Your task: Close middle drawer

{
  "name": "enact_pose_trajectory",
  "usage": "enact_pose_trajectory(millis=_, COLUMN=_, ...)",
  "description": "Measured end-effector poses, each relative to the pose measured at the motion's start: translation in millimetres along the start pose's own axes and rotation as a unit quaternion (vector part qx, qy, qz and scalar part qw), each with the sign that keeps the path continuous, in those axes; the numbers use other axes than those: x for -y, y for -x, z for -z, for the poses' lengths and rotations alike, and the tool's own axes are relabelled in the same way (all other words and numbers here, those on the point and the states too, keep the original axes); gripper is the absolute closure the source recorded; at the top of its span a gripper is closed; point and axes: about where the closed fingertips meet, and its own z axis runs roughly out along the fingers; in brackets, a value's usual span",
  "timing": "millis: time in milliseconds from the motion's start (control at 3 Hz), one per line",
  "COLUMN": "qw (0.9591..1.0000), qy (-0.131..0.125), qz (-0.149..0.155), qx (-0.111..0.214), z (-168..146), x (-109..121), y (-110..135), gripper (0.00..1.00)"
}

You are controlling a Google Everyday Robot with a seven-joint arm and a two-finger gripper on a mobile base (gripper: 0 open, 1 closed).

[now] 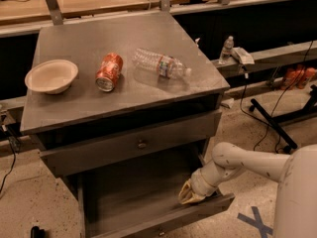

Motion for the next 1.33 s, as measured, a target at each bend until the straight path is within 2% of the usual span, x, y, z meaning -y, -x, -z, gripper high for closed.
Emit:
enact_pose_trajectory(millis=333, qw=0.9958, qy=-0.076, qz=-0.008, qx=0.05, z=19.0, x=8.8, y=9.7, gripper=1.0)
enact_pose_trajectory(millis=667, qw=0.9802, qy=-0.158, qz=-0.027, qx=0.116, z=47.6, x=9.4, y=19.6, gripper=1.0)
enact_pose_trajectory(millis=1000, qw=0.9588, qy=-0.213, qz=-0.042, qx=0.184, z=72.9, x=6.2, y=24.3, gripper=1.0)
enact_pose_trajectory(millis=1333, qw=0.9539, qy=-0.223, qz=-0.046, qx=0.196, z=78.0, x=4.0, y=24.3, gripper=0.86)
